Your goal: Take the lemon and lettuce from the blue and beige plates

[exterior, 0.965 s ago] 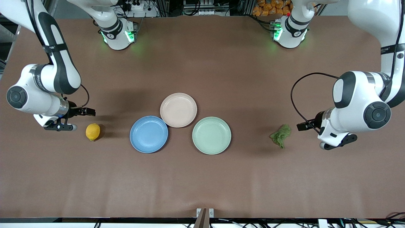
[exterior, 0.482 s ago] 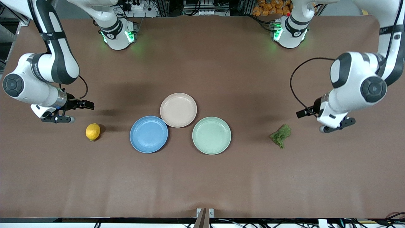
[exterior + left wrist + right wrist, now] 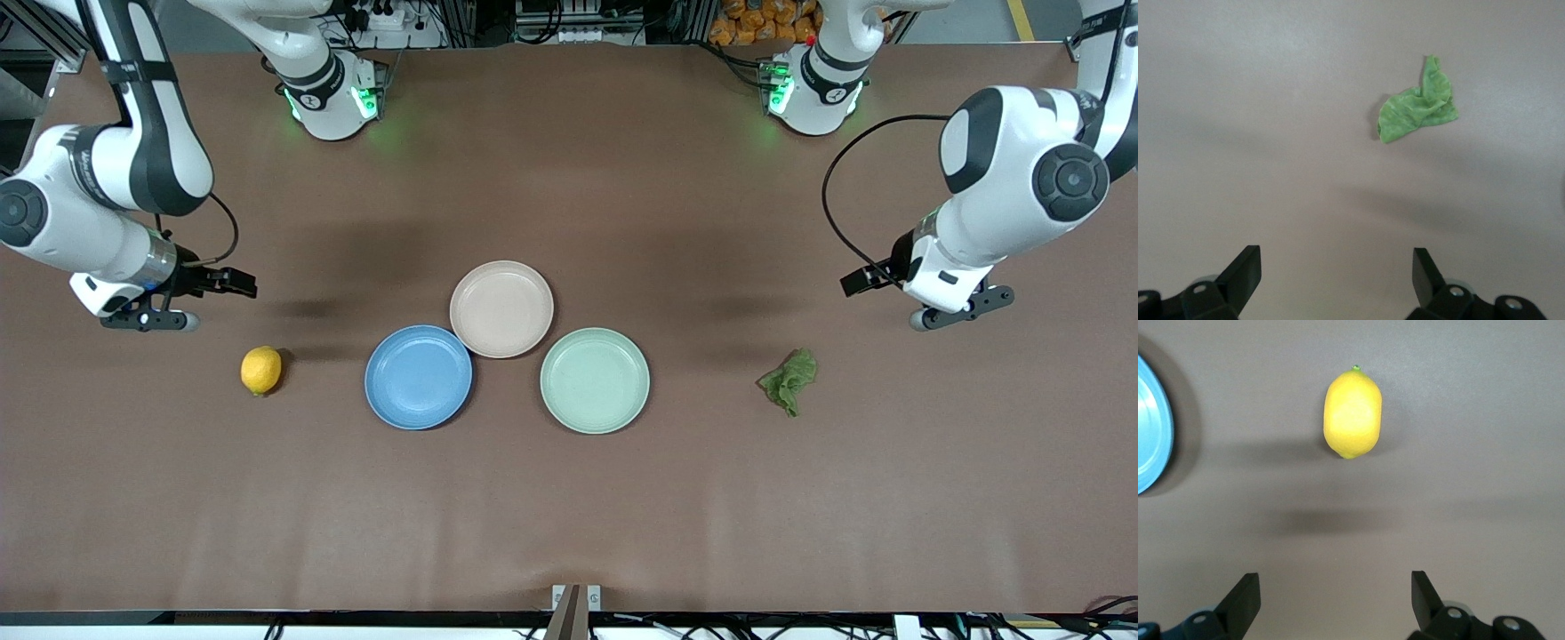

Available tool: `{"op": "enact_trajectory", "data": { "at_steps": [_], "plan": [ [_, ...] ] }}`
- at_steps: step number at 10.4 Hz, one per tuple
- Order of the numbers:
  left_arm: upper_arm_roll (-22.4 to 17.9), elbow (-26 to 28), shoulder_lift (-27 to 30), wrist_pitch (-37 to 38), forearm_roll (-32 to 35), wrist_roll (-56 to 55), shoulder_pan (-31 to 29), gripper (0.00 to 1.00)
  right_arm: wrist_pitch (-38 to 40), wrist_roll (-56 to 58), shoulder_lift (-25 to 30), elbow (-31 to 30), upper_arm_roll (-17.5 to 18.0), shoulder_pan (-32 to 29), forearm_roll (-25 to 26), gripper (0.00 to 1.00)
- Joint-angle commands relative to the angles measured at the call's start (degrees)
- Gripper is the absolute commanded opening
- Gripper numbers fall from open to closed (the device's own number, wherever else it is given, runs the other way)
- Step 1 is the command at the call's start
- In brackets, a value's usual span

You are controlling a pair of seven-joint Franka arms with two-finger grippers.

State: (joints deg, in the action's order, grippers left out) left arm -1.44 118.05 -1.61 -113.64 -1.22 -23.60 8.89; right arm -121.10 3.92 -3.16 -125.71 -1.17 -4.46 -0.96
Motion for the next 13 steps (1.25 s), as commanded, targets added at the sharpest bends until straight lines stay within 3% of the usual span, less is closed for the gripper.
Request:
{"op": "enact_trajectory", "data": {
  "at_steps": [1,3,6,10,13],
  "plan": [
    [0.03,0.87,2.57,-1.32,2.54,1.10,-0.36,1.00,1.74,-0.67,3.68,-1.74,0.47,-0.28,0.87,1.00],
    [0.12,-0.01,4.83,-1.32,2.62,1.10,-0.19,1.00,5.76,-0.67,4.57,0.79,0.47,-0.37,0.87,1.00],
    [0.03,-2.80,7.85,-0.45,2.54,3.81,-0.27,1.00,21.82,-1.11,4.39,13.51,0.73,-0.11,0.87,1.00],
    [0.91,-6.60,7.93,1.74,2.54,3.48,0.34,1.00,35.19,-1.29,3.69,24.69,1.00,0.07,-0.17,1.00],
    [3.09,-9.84,7.06,3.51,2.54,3.65,-0.70,1.00,36.03,-1.29,2.90,28.04,1.00,2.17,-0.70,1.00]
  ]
}}
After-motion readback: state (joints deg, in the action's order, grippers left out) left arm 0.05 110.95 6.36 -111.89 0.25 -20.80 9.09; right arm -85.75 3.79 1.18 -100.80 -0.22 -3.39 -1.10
